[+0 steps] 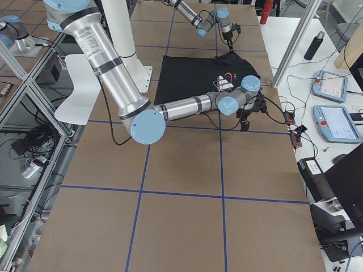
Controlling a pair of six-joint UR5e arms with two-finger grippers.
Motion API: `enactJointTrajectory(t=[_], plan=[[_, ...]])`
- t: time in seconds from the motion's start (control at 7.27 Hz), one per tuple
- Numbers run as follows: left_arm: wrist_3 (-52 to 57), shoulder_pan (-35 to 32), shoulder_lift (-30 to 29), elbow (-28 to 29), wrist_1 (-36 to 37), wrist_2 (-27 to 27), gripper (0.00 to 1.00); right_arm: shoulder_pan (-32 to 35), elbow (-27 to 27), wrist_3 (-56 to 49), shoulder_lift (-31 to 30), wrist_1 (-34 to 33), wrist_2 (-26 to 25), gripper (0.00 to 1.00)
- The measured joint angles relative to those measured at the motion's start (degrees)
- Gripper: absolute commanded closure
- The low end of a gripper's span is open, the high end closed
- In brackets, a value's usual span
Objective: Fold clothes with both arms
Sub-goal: 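Position the left gripper above the sleeve nearest it, then fold the sleeve nearest the left gripper inward over the logo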
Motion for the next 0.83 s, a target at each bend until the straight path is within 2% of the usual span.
enactJointTrajectory(t=[0.55,0.83], plan=[[-0.12,-0.06,0.09,-3.34,2.61,-1.62,1.00,-0.09,0.02,0.30,0.07,0.00,0.04,0.00],[-1.68,0.08,-0.68,-8.61,9.68,-1.94,1.00,-0.11,0.05,0.36,0.11,0.00,0.02,0.00]])
